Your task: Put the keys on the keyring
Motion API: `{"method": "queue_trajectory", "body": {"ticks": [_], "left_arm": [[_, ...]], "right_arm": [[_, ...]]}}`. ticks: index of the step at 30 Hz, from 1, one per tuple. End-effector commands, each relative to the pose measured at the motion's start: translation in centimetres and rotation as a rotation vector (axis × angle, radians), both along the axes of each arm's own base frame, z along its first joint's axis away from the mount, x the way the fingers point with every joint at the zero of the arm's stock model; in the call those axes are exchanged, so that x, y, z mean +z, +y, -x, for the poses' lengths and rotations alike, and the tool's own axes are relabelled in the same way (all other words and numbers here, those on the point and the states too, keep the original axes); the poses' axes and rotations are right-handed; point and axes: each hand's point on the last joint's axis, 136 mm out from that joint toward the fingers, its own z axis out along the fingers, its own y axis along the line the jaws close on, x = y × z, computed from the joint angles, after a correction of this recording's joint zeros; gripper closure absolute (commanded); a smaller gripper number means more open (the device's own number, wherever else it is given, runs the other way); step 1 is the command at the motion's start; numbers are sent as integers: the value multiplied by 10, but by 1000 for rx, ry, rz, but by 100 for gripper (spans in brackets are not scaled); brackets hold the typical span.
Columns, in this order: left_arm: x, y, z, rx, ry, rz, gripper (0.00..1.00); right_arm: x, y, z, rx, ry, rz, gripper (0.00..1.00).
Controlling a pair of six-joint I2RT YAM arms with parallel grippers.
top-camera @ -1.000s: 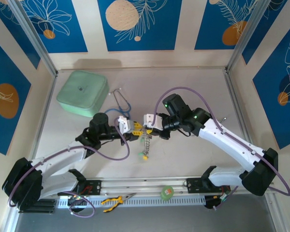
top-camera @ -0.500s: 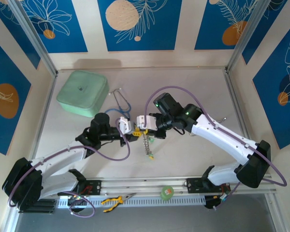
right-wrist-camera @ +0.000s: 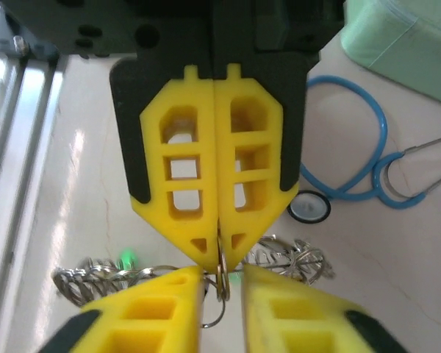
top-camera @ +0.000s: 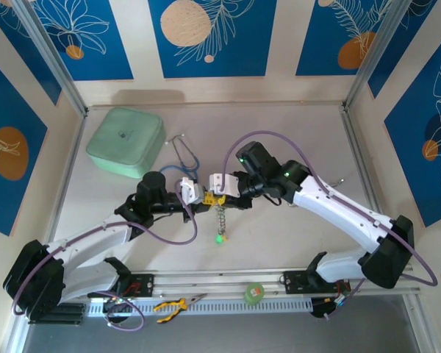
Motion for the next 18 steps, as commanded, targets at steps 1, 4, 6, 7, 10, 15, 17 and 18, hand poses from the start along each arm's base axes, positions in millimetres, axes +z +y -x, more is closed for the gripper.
{"method": "queue_trajectory", "body": {"ticks": [1, 4, 6, 7, 10, 15, 17, 18], "left_arm": [[28, -2, 6, -22, -53, 109, 100], [34, -3, 8, -32, -32, 177, 100], [35, -4, 9, -38, -25, 201, 100], [35, -4, 8, -37, -22, 205, 100], [36, -5, 9, -47, -18, 214, 100], [36, -6, 12, -66, -12, 222, 100], [36, -6, 12, -72, -12, 228, 100], [37, -6, 13, -75, -14, 231, 100]], "right_arm": [[32, 0, 5, 7, 24, -249, 72], [38, -4, 6, 1, 45, -374, 71], [35, -5, 8, 1, 63, -387, 70], [33, -4, 9, 3, 74, -382, 70], [25, -4, 9, -3, 97, -366, 70], [25, -2, 10, 4, 115, -373, 71], [23, -1, 9, 2, 117, -364, 72], [22, -1, 8, -3, 119, -359, 74]]}}
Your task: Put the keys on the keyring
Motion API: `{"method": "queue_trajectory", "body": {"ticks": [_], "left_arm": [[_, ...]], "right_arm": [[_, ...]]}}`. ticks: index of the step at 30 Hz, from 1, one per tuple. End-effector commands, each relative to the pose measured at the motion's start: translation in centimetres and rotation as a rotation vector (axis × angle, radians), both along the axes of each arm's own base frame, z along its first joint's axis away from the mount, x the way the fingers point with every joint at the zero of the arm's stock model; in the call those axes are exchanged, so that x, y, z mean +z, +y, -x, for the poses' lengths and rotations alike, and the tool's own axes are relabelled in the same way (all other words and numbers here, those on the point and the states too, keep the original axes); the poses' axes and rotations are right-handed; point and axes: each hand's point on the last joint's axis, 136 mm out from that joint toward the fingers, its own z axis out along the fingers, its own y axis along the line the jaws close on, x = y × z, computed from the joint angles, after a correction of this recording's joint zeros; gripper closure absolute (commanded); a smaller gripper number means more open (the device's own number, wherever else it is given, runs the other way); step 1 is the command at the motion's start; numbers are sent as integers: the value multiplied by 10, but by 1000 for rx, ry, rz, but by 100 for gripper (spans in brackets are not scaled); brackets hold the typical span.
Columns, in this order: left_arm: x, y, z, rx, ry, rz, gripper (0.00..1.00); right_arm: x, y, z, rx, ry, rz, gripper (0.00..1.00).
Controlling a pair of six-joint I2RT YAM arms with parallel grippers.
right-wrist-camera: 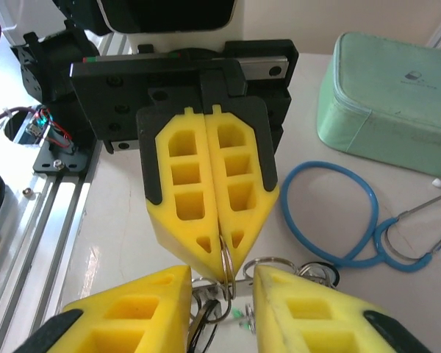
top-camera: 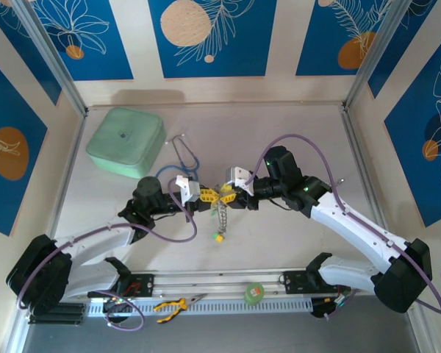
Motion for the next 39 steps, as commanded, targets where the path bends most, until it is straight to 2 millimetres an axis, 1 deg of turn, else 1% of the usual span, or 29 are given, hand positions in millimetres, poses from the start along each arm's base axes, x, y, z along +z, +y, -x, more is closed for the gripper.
{"method": "queue_trajectory", "body": {"ticks": [1, 7, 9, 11, 12, 13, 14, 15, 16, 17, 20, 24, 31, 35, 39], "left_arm": [[17, -2, 11, -54, -49, 66, 100], [20, -2, 14, -72, -53, 84, 100], [21, -2, 14, -76, -53, 89, 100], [19, -2, 13, -67, -50, 81, 100], [18, -2, 10, -53, -51, 73, 100], [14, -1, 7, -30, -48, 56, 89], [11, 0, 4, -9, -48, 34, 76], [8, 1, 2, 3, -54, 14, 69], [4, 2, 0, 17, -53, -18, 66], [1, 2, -1, 25, -65, -51, 65], [-12, 6, -7, 56, -71, -168, 67], [-16, 8, -10, 66, -87, -231, 70], [-9, 4, -9, 39, -99, -220, 73], [-5, 2, -8, 25, -119, -210, 82], [-1, 0, -5, 3, -127, -203, 86]], "right_arm": [[-2, 4, 3, 22, 34, -4, 75], [-3, 6, 2, 31, 40, 5, 81], [-2, 6, 3, 39, 43, 2, 88], [0, 6, 4, 46, 42, 1, 100], [1, 6, 4, 47, 39, 4, 100], [2, 5, 4, 47, 32, 9, 100], [2, 4, 4, 45, 25, 21, 100], [2, 3, 3, 41, 18, 33, 100], [3, 1, 2, 36, 7, 48, 100], [2, 0, 2, 36, -3, 69, 100], [-1, -5, 0, 31, -27, 131, 100], [-2, -4, -3, 39, -57, 197, 100], [-7, 3, -3, 63, -89, 291, 100], [-9, 7, -2, 79, -102, 312, 100], [-7, 12, 1, 96, -105, 314, 100]]}}
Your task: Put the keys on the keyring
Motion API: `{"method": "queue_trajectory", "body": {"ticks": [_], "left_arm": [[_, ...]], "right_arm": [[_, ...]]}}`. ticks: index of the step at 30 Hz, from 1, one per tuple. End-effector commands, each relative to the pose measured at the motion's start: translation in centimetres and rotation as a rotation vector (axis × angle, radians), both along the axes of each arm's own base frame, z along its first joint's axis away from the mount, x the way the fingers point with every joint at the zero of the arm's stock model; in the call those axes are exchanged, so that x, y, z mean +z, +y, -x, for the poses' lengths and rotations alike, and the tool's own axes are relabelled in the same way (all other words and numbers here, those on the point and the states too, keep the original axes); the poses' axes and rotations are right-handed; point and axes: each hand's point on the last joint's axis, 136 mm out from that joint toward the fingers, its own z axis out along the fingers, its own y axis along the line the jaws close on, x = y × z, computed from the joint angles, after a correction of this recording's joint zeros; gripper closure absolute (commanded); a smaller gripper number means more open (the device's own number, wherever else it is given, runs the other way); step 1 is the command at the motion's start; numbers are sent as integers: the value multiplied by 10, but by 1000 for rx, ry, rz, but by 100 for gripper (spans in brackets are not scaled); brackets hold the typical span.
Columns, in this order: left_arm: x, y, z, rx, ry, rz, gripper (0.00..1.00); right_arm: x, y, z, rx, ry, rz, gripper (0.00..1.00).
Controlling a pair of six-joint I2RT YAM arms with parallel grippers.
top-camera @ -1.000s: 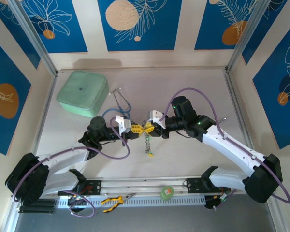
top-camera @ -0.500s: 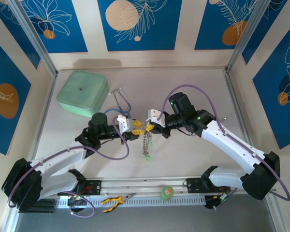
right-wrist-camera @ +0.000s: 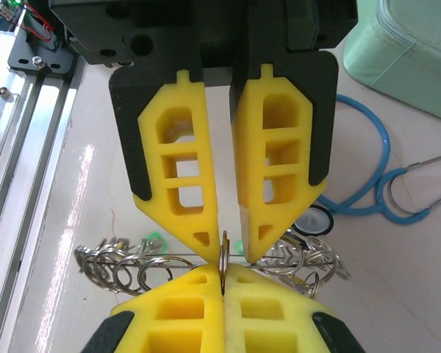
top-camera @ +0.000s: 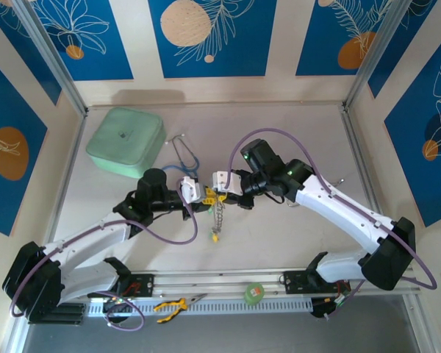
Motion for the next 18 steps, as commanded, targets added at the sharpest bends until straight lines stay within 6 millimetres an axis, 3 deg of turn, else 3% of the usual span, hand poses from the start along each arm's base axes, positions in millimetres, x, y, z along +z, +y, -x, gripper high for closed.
{"method": "queue_trajectory", "body": {"ticks": [1, 3, 6, 8, 10, 13, 18], "left_arm": [[19, -7, 4, -52, -42, 27, 89], [21, -8, 4, -58, -46, 29, 98], [22, -8, 5, -60, -51, 36, 100], [22, -6, 5, -47, -55, 54, 100], [25, -4, 3, -21, -60, 87, 100], [28, -2, 0, 9, -60, 143, 100], [32, -1, -4, 33, -76, 167, 100]], "right_arm": [[15, 7, 6, 44, -18, -22, 100], [17, 11, 8, 51, -7, -40, 100], [23, 10, 6, 18, -2, -84, 97], [26, 3, 1, -37, -10, -125, 75], [26, -5, -3, -93, -16, -159, 62], [17, -17, -4, -166, -6, -186, 58], [0, -21, 5, -199, 50, -193, 58]]}}
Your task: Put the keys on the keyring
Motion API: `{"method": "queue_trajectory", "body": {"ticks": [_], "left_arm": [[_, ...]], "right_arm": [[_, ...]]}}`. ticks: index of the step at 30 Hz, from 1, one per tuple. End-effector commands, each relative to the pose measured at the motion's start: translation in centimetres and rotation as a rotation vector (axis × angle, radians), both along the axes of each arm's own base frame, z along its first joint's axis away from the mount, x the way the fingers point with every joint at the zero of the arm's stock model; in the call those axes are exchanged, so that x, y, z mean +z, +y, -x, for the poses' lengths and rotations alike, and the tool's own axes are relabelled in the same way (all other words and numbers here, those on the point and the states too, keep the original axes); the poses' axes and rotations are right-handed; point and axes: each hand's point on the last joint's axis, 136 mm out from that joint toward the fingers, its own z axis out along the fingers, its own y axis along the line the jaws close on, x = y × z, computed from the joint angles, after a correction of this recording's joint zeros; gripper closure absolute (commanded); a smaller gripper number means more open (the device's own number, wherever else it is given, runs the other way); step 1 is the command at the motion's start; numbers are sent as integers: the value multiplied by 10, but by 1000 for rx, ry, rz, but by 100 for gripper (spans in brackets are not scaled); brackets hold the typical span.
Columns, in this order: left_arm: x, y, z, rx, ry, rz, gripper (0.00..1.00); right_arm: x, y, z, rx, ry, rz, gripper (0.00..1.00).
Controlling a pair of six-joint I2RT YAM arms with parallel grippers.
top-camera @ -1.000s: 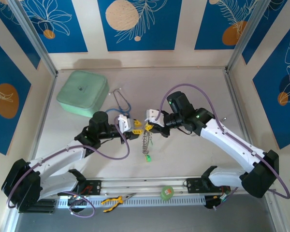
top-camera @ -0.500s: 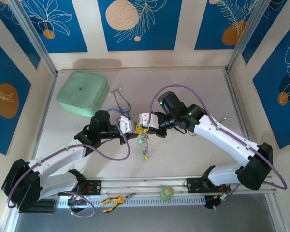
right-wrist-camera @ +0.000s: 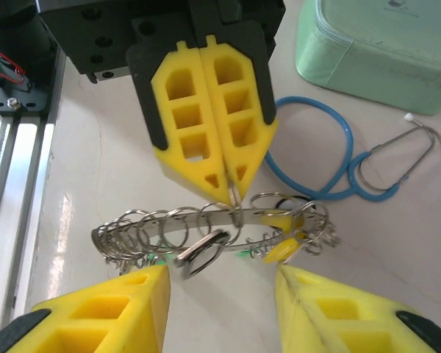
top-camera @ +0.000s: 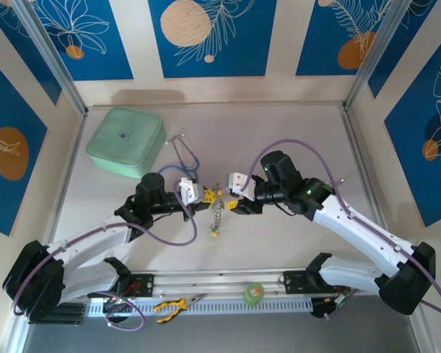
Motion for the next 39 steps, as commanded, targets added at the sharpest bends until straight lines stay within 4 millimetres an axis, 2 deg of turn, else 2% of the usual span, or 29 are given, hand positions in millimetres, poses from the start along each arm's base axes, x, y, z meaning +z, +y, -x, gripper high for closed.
{"method": "queue_trajectory", "body": {"ticks": [1, 11, 20, 23, 26, 29, 32, 35, 37, 39], "left_arm": [[32, -2, -1, 7, -80, 99, 100], [36, -2, 0, 0, -73, 115, 100], [41, -3, 3, -18, -75, 132, 100], [44, -4, 5, -26, -74, 146, 100], [50, -3, 5, -26, -82, 169, 100], [58, -2, 6, -28, -98, 220, 100], [64, -2, 8, -40, -118, 269, 100], [63, -3, 8, -40, -125, 278, 100], [60, -4, 8, -43, -125, 263, 100], [57, -4, 8, -43, -126, 249, 100]], "right_arm": [[0, 5, 1, -29, 39, -50, 58], [-4, 14, -4, -29, 54, -66, 56], [-2, 15, -6, -22, 50, -63, 76], [-1, 15, -6, -19, 48, -61, 86], [-1, 14, -6, -17, 41, -47, 95], [-7, 15, -3, 2, 56, -21, 99], [-15, 21, 3, 36, 72, 7, 100], [-13, 26, 5, 54, 77, 9, 99], [-8, 25, 3, 48, 65, -4, 94], [-4, 20, 0, 27, 51, -20, 84]]}}
